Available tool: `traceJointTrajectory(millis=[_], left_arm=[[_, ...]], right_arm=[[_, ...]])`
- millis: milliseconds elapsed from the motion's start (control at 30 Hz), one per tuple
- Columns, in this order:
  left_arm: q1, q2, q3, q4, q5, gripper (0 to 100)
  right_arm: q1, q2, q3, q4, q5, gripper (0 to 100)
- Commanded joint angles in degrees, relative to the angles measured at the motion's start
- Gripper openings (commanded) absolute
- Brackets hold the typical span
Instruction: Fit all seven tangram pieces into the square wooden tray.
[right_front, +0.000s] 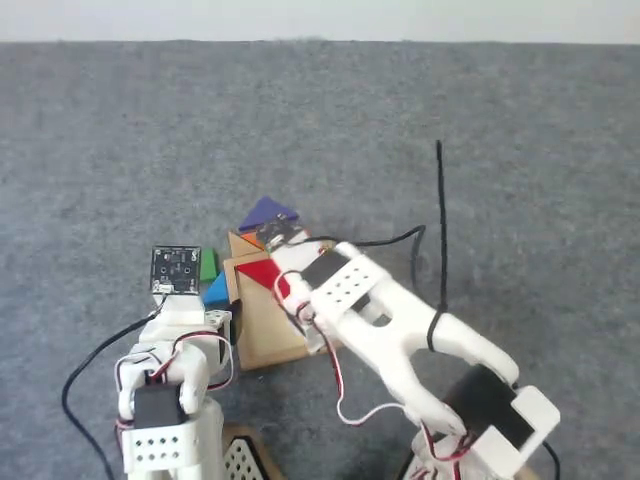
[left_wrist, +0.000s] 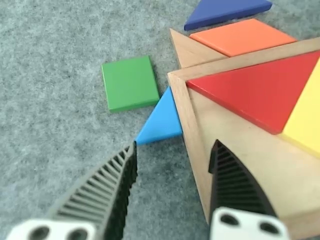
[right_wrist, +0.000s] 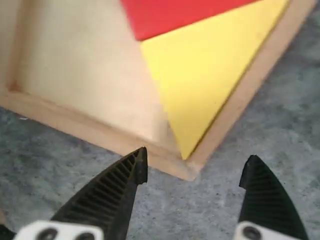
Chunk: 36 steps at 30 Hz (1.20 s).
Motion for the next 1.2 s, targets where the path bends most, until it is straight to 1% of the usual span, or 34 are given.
traceJointTrajectory(millis=[0, 67, 167, 333, 667, 733, 833, 1000, 1033, 1167], left_arm=[[-0.09, -1.05, -0.57, 0.26, -0.26, 23], [-0.09, -1.05, -0.57, 0.26, -0.26, 23], [-0.09, -1.05, -0.57, 0.26, -0.26, 23], [-0.09, -1.05, -0.57, 0.26, -0.26, 23], [-0.09, -1.05, -0.57, 0.26, -0.26, 23], [-0.09, -1.05, -0.57, 0.26, -0.26, 23], [-0.09, -1.05, -0.57, 0.26, -0.26, 23], [-0.09, -1.05, -0.57, 0.26, -0.26, 23], [-0.09, -1.05, -0.57, 0.26, -0.26, 23], [-0.09, -1.05, -0.57, 0.26, -0.26, 23]], right_arm=[[-2.95, -3.38, -0.18, -0.57, 0.70, 29.2], [-2.68, -2.77, -0.18, -0.57, 0.70, 29.2], [-0.22, 1.89, -0.44, -0.92, 0.70, 29.2], [6.99, 9.63, -0.88, -3.03, 0.70, 29.2], [17.89, 10.68, -0.88, -2.86, 0.79, 29.2], [20.09, 10.68, -0.88, -2.86, 2.46, 29.2], [24.92, 10.68, -0.88, -3.03, 4.22, 29.2], [33.71, 10.68, -1.14, -3.47, 4.84, 29.2], [35.47, 10.59, -1.41, -3.74, 6.07, 29.2], [42.24, 10.68, -5.27, -5.14, 8.35, 29.2]])
